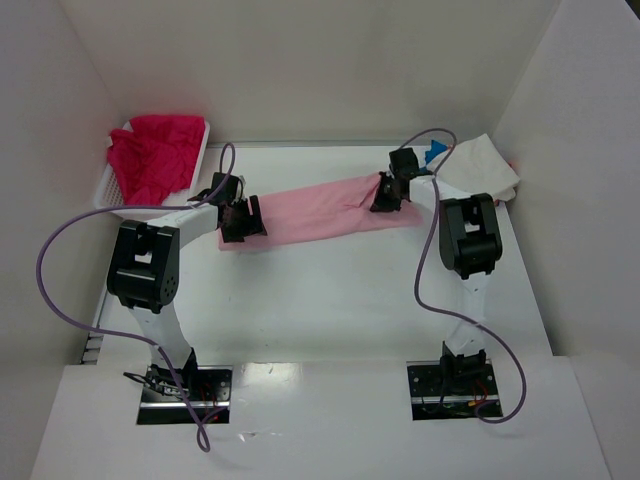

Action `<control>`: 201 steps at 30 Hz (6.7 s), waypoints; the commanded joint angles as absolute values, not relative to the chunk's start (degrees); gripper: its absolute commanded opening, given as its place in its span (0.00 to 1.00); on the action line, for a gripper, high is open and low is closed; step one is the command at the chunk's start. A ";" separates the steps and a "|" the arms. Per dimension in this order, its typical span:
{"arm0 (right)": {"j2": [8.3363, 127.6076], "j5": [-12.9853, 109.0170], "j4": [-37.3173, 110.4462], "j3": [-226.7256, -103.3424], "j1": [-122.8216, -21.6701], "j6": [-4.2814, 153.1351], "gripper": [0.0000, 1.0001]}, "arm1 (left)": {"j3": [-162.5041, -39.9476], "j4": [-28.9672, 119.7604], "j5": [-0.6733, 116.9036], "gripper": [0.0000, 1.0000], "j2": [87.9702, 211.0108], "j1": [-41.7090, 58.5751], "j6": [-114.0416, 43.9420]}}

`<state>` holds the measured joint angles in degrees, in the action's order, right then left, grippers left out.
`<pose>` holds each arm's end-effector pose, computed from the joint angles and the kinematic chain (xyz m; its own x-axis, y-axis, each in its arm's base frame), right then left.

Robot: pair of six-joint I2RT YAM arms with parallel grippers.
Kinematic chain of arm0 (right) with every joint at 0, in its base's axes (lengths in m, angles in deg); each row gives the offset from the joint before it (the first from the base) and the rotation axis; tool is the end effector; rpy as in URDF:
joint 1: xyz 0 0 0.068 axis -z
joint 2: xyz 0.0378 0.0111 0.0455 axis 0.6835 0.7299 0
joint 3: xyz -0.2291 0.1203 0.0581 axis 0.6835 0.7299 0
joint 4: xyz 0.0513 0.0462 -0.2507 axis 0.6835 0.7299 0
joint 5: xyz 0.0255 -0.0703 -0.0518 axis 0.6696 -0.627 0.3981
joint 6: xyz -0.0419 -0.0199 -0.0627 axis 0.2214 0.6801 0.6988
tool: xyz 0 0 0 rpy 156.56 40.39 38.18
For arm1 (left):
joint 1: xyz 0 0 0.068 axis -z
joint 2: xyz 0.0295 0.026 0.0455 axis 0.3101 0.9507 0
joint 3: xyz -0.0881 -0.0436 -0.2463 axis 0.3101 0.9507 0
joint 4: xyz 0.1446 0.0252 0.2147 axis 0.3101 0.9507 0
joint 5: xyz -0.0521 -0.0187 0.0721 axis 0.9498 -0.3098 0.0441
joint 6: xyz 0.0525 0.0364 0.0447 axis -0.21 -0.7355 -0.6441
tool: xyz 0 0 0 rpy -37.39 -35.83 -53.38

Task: Fold and stack the t-shirts
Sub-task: Rotate the tshirt 90 degrees, then grab the bottom of the folded rectangular tshirt with both arms

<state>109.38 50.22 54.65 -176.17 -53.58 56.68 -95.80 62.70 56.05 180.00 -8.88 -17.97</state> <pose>0.4617 0.0969 0.1225 -0.8423 0.2610 -0.4717 0.0806 0.9262 0.3684 0.3923 -0.0708 0.1386 -0.8100 -0.3520 -0.4691 -0.1910 0.9146 -0.3564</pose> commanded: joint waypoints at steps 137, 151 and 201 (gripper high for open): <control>119.37 51.74 63.63 -208.23 -62.98 56.98 0.50 | -100.88 87.35 51.44 0.80 165.40 19.17 -12.09; 84.42 52.49 55.14 -168.10 -62.68 54.26 0.31 | -118.44 70.95 53.50 0.81 177.74 1.04 -20.05; 87.43 55.58 51.53 -151.45 -79.86 48.99 0.02 | -136.11 55.15 55.85 0.77 206.72 2.86 -14.60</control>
